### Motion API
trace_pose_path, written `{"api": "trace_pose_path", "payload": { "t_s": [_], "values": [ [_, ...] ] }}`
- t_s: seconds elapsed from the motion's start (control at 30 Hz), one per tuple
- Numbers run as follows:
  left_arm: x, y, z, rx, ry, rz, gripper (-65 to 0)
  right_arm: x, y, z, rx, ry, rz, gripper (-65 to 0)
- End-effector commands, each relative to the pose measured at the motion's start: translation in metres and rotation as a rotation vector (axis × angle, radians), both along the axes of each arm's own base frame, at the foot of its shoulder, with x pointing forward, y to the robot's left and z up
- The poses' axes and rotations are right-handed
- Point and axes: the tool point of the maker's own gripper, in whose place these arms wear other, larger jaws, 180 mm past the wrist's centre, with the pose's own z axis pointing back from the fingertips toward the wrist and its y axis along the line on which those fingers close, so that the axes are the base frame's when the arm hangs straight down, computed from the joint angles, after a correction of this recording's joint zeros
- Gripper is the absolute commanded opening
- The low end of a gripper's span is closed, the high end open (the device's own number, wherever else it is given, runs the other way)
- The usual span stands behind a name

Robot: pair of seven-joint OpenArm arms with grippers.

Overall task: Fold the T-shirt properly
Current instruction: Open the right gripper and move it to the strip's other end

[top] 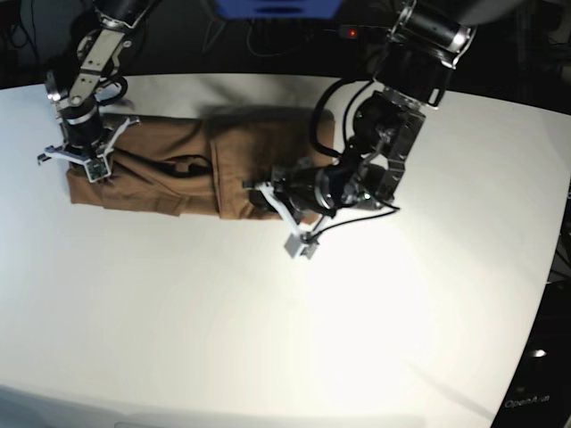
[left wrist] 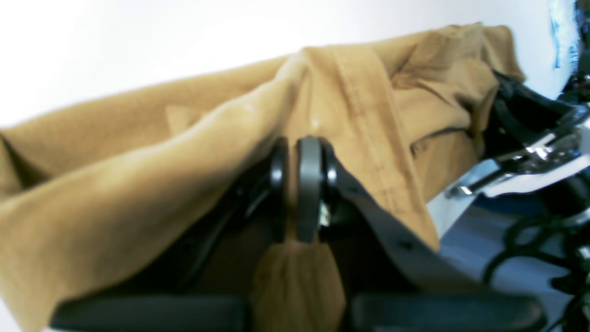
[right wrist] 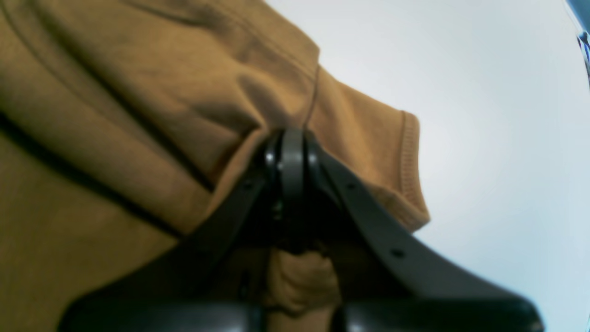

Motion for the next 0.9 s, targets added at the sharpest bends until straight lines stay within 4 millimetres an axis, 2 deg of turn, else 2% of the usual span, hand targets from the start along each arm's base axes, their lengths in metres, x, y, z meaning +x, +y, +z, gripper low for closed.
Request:
{"api": "trace_pose_path", "payload": {
  "t_s": [0.0, 0.23, 0.43, 0.6, 0.8, 0.87],
  "values": [
    [0.008, -0.010, 0.012, -0.027, -0.036, -0.002, -61.4, -0.026, -0.007, -0.017, -0.046, 0.149, -0.003, -64.7],
    [0.006, -0.015, -0.003, 0.010, -0.042, -0.024, -61.4, -0.014, -0.017, 0.012, -0.114, 0.087, -0.003, -64.7],
    [0.002, -0.012, -0.023, 0.013, -0.026, -0.020, -61.4, -0.009, -0.024, 0.034, -0.165, 0.042, -0.004, -64.4],
    [0.003, -0.009, -0.025, 0.017, -0.031, -0.011, -61.4, -0.001, -0.033, 0.056, -0.208, -0.008, -0.021, -64.3],
    [0.003, -0.008, -0.026, 0.020, -0.028, -0.009, -61.4, 0.018, -0.039, 0.098, -0.275, -0.111, -0.022, -64.1],
    [0.001, -0.007, -0.027, 0.022, -0.023, -0.007, -61.4, 0.022, -0.047, 0.114, -0.302, -0.146, -0.045, -64.0]
  ]
}}
